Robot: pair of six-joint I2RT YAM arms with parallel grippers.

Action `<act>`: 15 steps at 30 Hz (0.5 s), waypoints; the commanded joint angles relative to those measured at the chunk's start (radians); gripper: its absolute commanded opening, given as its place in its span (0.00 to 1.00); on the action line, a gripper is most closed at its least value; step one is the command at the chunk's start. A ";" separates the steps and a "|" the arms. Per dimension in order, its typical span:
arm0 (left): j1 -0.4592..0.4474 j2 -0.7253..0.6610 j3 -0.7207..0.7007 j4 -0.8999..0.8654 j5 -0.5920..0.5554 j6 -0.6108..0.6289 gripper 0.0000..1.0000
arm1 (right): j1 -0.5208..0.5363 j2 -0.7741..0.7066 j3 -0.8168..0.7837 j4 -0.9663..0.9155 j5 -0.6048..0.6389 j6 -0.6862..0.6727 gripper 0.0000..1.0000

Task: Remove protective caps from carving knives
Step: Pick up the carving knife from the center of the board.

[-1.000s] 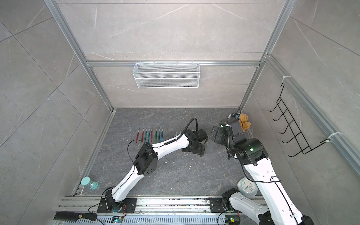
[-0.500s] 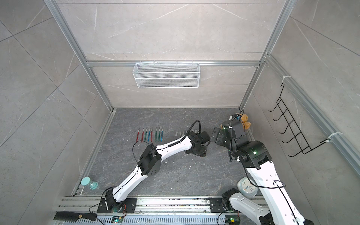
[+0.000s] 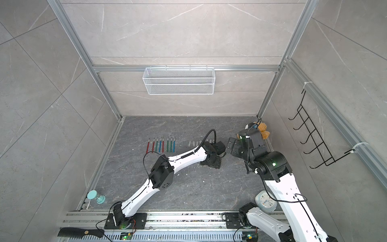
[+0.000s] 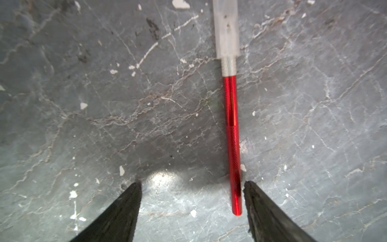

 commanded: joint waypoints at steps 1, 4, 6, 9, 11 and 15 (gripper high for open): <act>-0.008 0.044 0.024 -0.046 0.008 0.011 0.75 | -0.004 -0.015 0.010 -0.001 -0.023 -0.008 0.99; -0.008 0.061 0.040 -0.060 0.011 0.014 0.70 | -0.003 -0.021 0.006 0.001 -0.028 -0.005 1.00; -0.009 0.070 0.044 -0.063 0.015 0.014 0.68 | -0.003 -0.022 0.005 0.003 -0.035 -0.004 0.99; -0.009 0.074 0.045 -0.067 0.010 0.015 0.67 | -0.003 -0.022 0.003 0.004 -0.041 -0.003 0.99; -0.008 0.077 0.044 -0.068 0.011 0.017 0.64 | -0.003 -0.021 0.004 0.006 -0.046 -0.002 0.99; -0.010 0.086 0.037 -0.067 0.020 0.016 0.61 | -0.003 -0.021 -0.002 0.014 -0.055 0.001 0.99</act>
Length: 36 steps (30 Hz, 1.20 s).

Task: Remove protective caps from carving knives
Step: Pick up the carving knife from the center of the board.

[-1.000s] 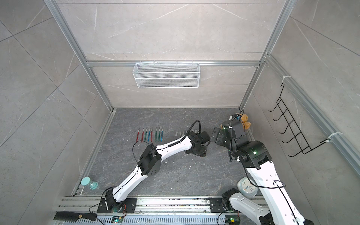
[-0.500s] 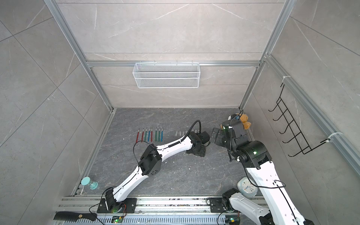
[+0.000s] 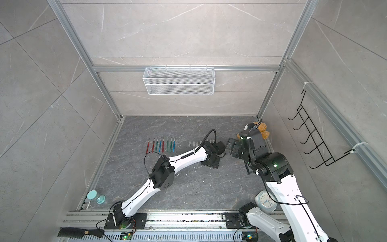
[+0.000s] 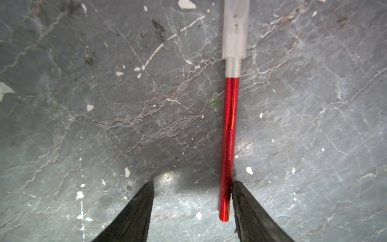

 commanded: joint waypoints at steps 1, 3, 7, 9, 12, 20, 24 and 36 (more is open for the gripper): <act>-0.011 0.065 -0.001 -0.033 0.038 0.007 0.60 | -0.003 -0.010 -0.003 0.013 -0.016 0.002 0.99; -0.013 0.071 -0.003 -0.032 0.044 0.007 0.56 | -0.003 -0.010 -0.008 0.017 -0.019 0.002 1.00; -0.014 0.071 -0.018 -0.026 0.047 0.004 0.50 | -0.003 -0.009 -0.013 0.019 -0.024 0.004 1.00; -0.013 0.070 -0.026 -0.021 0.047 0.003 0.48 | -0.002 -0.009 -0.013 0.021 -0.027 0.004 1.00; -0.015 0.071 -0.036 -0.013 0.055 0.000 0.46 | -0.003 -0.010 -0.014 0.022 -0.031 0.004 1.00; -0.015 0.072 -0.071 0.007 0.074 -0.006 0.36 | -0.003 -0.008 -0.019 0.026 -0.040 0.008 1.00; -0.018 0.070 -0.092 0.018 0.079 -0.008 0.33 | -0.004 -0.008 -0.024 0.031 -0.041 0.011 1.00; -0.018 0.042 -0.160 0.054 0.078 -0.014 0.20 | -0.004 -0.011 -0.025 0.031 -0.038 0.012 1.00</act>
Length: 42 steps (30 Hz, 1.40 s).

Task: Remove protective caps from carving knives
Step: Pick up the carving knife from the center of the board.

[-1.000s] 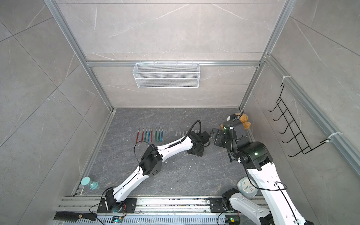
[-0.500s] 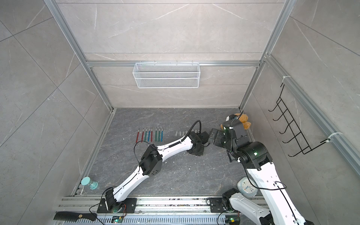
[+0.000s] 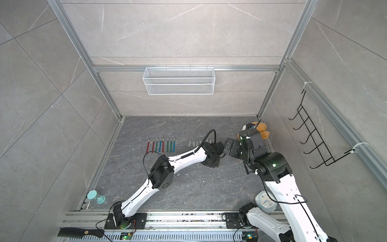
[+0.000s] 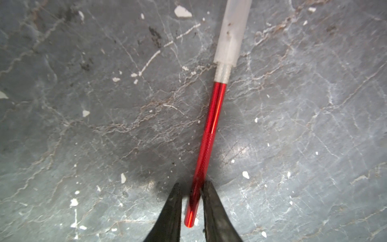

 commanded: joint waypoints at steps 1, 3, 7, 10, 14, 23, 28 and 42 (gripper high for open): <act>-0.015 0.072 -0.076 -0.027 0.076 -0.010 0.16 | -0.003 -0.011 -0.011 0.009 0.001 0.012 1.00; -0.014 0.062 -0.084 -0.024 0.070 -0.008 0.13 | -0.003 -0.011 -0.012 0.008 0.001 0.013 1.00; -0.015 0.044 -0.107 -0.011 0.062 -0.008 0.09 | -0.003 -0.011 -0.014 0.009 0.003 0.014 1.00; -0.013 0.019 -0.128 -0.001 0.048 -0.007 0.02 | -0.004 -0.011 -0.014 0.010 0.003 0.017 1.00; -0.006 -0.063 -0.188 0.028 0.007 0.009 0.00 | -0.003 -0.011 -0.012 0.008 0.008 0.017 1.00; 0.025 -0.441 -0.514 0.265 0.003 0.117 0.00 | -0.003 -0.012 -0.011 0.029 0.002 0.034 1.00; 0.030 -0.637 -0.713 0.413 0.045 0.191 0.00 | -0.003 0.028 0.005 0.049 -0.057 0.040 1.00; 0.034 -0.973 -1.114 0.596 0.132 0.240 0.00 | -0.003 0.183 -0.002 0.207 -0.290 0.073 0.90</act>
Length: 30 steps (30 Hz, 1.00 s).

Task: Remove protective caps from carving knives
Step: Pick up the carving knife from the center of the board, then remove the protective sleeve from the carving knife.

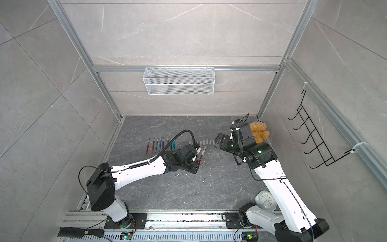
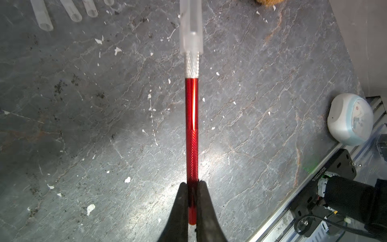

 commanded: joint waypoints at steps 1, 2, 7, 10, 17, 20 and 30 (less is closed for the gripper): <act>0.004 -0.086 -0.053 0.082 0.034 0.021 0.00 | -0.002 0.046 -0.008 0.090 -0.119 0.022 0.89; 0.004 -0.099 -0.070 0.095 0.043 0.019 0.00 | -0.001 0.064 -0.017 0.112 -0.143 0.025 0.87; 0.003 -0.117 -0.097 0.112 0.064 0.019 0.00 | -0.001 0.137 -0.071 0.216 -0.233 0.056 0.77; 0.004 -0.133 -0.117 0.124 0.064 0.014 0.00 | -0.001 0.166 -0.117 0.281 -0.264 0.079 0.71; 0.004 -0.140 -0.146 0.147 0.078 -0.007 0.00 | 0.000 0.254 -0.156 0.376 -0.321 0.109 0.56; 0.004 -0.140 -0.146 0.149 0.073 -0.009 0.00 | 0.016 0.267 -0.175 0.396 -0.313 0.122 0.54; 0.005 -0.139 -0.139 0.146 0.052 -0.007 0.00 | 0.056 0.285 -0.245 0.423 -0.244 0.160 0.50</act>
